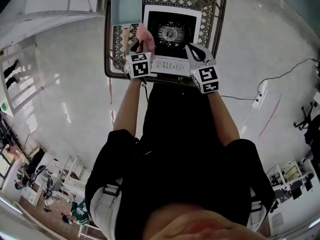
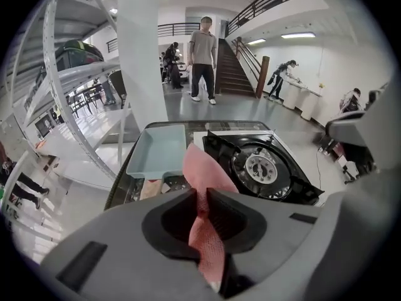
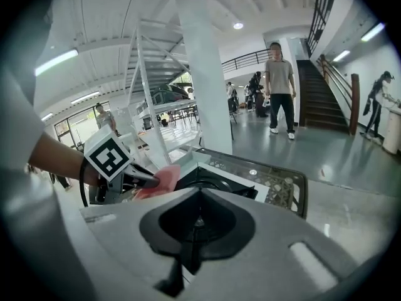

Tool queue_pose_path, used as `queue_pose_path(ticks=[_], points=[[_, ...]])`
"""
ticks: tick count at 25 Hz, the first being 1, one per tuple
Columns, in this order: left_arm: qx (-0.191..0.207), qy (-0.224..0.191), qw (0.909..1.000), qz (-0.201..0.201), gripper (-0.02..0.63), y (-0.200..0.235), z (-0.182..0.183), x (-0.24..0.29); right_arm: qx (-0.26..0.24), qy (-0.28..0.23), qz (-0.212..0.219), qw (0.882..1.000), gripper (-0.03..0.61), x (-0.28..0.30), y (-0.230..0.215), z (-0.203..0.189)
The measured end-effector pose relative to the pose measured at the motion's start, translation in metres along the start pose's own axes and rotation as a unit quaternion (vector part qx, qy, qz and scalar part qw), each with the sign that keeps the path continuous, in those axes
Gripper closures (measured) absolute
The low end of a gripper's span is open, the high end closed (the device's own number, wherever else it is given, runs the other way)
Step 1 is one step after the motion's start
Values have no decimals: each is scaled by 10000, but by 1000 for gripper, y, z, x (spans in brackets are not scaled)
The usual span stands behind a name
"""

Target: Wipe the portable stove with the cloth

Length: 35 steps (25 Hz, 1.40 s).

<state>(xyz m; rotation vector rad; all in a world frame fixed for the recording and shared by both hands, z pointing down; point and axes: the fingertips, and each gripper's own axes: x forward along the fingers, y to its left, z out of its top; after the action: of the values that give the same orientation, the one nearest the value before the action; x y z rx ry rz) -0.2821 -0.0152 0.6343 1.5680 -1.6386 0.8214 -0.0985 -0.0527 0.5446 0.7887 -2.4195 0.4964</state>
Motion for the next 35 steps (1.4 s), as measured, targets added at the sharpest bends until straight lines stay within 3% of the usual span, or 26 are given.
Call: queue_pose_path(ticks=[4,14,20,35], points=[[-42,144,9999,-12,567,-13,-3,3,86,-9,54,9999,575,-1,-9,-7],[-110,25,9993,354,566,-54,-8,-3,-44,-95,610,9981,575,-9,-21,-24],[-176,-89,9980,596,567,-71,-5,-12,-15,-98,670,9977,575,-27,-37,-37],[77,9,9999,141,567,-144,-10,-9,130,-211,531,9983,575,-55,-63,-51]])
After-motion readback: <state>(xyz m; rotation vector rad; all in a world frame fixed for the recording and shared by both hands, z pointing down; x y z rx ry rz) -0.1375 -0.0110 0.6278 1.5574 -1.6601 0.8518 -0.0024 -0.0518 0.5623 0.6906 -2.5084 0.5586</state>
